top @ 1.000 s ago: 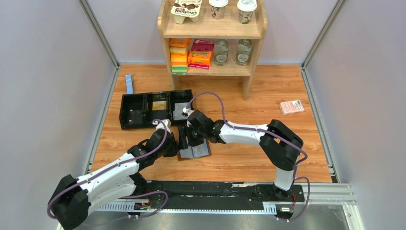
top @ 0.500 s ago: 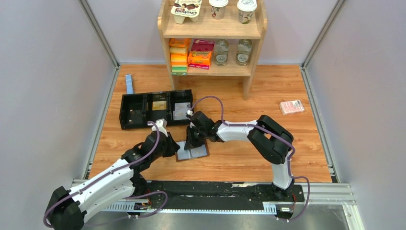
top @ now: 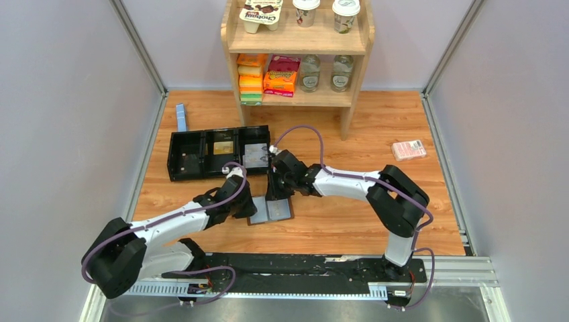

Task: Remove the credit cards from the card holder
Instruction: Remove the credit card from the card holder.

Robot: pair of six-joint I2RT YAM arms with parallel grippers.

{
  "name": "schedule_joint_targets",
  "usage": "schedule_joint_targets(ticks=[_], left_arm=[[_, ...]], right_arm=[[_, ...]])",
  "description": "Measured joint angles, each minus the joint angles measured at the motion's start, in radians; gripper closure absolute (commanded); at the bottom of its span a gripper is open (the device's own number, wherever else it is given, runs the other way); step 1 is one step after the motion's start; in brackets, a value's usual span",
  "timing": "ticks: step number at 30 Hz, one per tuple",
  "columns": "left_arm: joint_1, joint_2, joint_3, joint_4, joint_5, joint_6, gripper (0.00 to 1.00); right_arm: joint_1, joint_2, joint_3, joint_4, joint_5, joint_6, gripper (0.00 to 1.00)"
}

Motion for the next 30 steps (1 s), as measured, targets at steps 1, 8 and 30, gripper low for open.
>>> schedule_joint_targets(ticks=[1,8,30], left_arm=[[0.003,0.009,0.002,0.008,0.002,-0.001,0.78],[0.016,-0.001,0.000,0.012,0.012,-0.021,0.69],[0.060,-0.022,-0.080,0.271,0.119,-0.088,0.56]], right_arm=[[-0.005,-0.016,-0.002,-0.010,0.017,-0.005,0.77],[-0.040,-0.072,-0.051,-0.043,0.083,-0.015,0.64],[-0.046,-0.072,-0.089,-0.058,0.076,-0.015,0.62]])
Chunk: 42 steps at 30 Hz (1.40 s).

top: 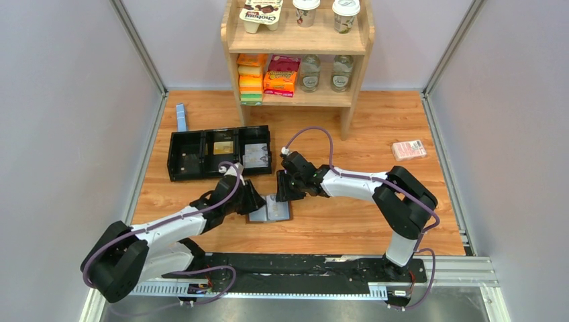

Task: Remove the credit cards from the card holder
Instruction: Remove the credit card from the card holder.

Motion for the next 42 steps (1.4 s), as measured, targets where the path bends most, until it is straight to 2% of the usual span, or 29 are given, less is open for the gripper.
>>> schedule_joint_targets(ticks=[4,12,22,28,34,42], left_arm=[[0.020,0.027,-0.042,0.048,0.029,-0.024,0.55],[0.040,0.059,-0.082,0.168,0.080,-0.060,0.55],[0.057,0.061,-0.134,0.269,0.116,-0.083,0.55],[0.074,0.052,-0.185,0.348,0.135,-0.107,0.60],[0.082,0.005,-0.226,0.389,0.141,-0.119,0.66],[0.083,-0.140,-0.282,0.396,0.128,-0.123,0.69]], right_arm=[[0.000,0.000,-0.007,0.015,-0.012,0.000,0.63],[0.000,0.009,-0.011,0.042,-0.039,0.000,0.72],[-0.001,0.026,-0.010,0.061,-0.056,0.000,0.75],[-0.002,0.037,-0.010,0.082,-0.061,0.000,0.75],[-0.002,0.047,-0.010,0.105,-0.069,0.000,0.75],[-0.002,0.057,-0.010,0.129,-0.075,0.000,0.75]])
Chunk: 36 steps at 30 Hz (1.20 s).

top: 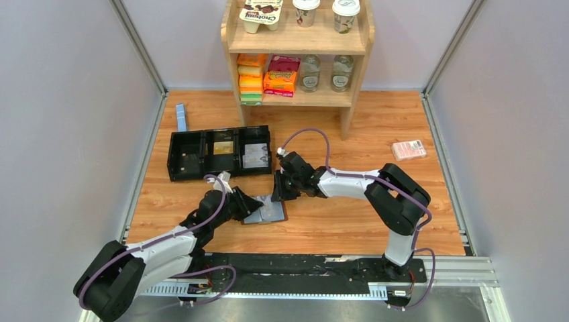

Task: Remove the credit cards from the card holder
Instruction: Remove the credit card from the card holder.

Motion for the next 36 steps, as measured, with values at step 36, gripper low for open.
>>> schedule_joint_targets(ticks=[36], left_arm=[[0.017,0.106,-0.013,0.106,-0.044,-0.086,0.86]], right_arm=[[-0.004,0.013,0.001,0.029,-0.016,0.000,0.76]])
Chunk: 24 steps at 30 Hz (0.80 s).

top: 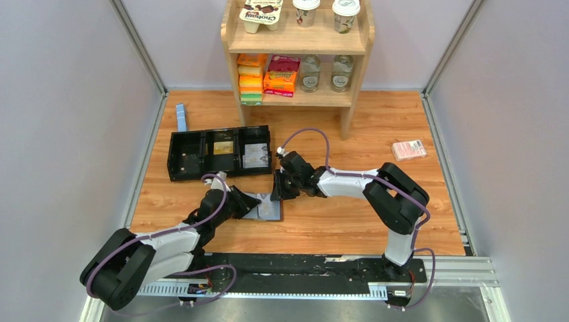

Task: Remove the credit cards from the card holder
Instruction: Remove the credit card from the card holder.

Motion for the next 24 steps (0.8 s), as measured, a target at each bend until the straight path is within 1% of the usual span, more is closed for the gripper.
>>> schedule_joint_targets(ticks=[1,2,3,11,14,21,24], left_arm=[[0.002,0.000,0.000,0.003,-0.004,0.000,0.89],[0.003,0.000,-0.001,0.005,-0.008,-0.001,0.99],[0.005,-0.001,-0.002,0.005,-0.012,-0.002,1.00],[0.005,-0.044,-0.003,-0.026,-0.037,-0.007,1.00],[0.005,-0.106,-0.003,-0.088,-0.051,-0.011,1.00],[0.005,-0.320,-0.004,-0.273,-0.103,-0.027,1.00],[0.005,-0.361,-0.004,-0.327,-0.122,-0.035,1.00]], right_arm=[[-0.001,0.001,0.000,0.001,0.000,0.000,0.76],[-0.002,0.002,0.000,0.003,0.000,0.000,0.76],[-0.003,0.002,0.000,0.003,-0.002,0.000,0.76],[-0.004,0.008,0.000,0.019,0.000,0.001,0.79],[-0.003,0.011,0.000,0.027,0.003,0.002,0.79],[-0.013,0.020,0.000,0.026,0.017,0.004,0.80],[-0.013,0.020,0.002,0.024,0.017,0.004,0.79]])
